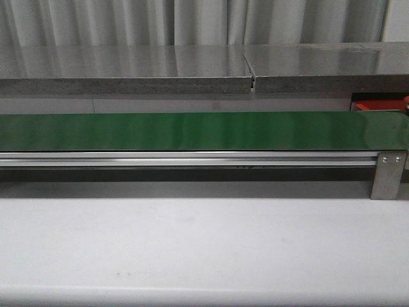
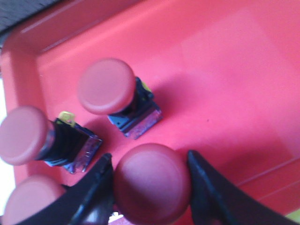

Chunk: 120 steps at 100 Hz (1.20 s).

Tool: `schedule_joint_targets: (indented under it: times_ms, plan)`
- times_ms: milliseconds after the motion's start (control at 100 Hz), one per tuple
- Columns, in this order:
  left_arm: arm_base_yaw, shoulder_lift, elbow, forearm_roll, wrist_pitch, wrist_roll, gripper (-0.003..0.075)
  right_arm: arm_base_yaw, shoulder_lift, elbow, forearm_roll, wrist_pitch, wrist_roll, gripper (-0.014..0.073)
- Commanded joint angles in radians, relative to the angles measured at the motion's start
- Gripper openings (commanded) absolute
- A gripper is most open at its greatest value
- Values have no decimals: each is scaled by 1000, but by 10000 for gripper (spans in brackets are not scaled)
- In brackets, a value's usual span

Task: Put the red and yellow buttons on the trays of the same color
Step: 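Carry the red button to the red tray and release it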

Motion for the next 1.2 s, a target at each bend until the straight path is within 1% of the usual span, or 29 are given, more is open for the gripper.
schedule_joint_targets:
  times_ms: [0,150,200,270,320,390,460,730,930,1050,1110,1150,1190]
  plan:
    - [-6,4,-26,-16,-66,-3,-20,-2,-45,-34,35,-62,-3,153]
    - [-6,4,-26,-16,-66,-3,-20,0,-43,-34,38,-69,-3,157]
    - [-6,4,-26,-16,-66,-3,-20,0,-43,-34,38,-64,-4,177]
    - [-6,4,-26,-16,-66,-3,-20,0,-43,-34,38,-61,-4,269]
    - [-6,4,-26,-16,-66,-3,-20,0,-43,-34,38,-61,-4,375]
    - [-6,4,-26,-16,-66,-3,-20,0,-43,-34,38,-60,-4,494]
    - [-6,4,-26,-16,-66,-3,-20,0,-43,-34,38,-60,-4,557]
    - [-6,4,-26,-16,-66,-3,-20,0,-52,-34,38,-45,-4,565]
    - [-6,4,-26,-16,-66,-3,-20,0,-106,-33,15,-35,-6,565]
    - [-6,4,-26,-16,-66,-3,-20,0,-161,-30,-42,-9,-22,562]
    - [-6,4,-26,-16,-66,-3,-20,2,-188,-30,-96,14,-24,561]
    - [-6,4,-26,-16,-66,-3,-20,6,-208,-29,-135,27,-24,543]
    - [-6,4,-26,-16,-66,-3,-20,11,-228,-29,-168,40,-24,500]
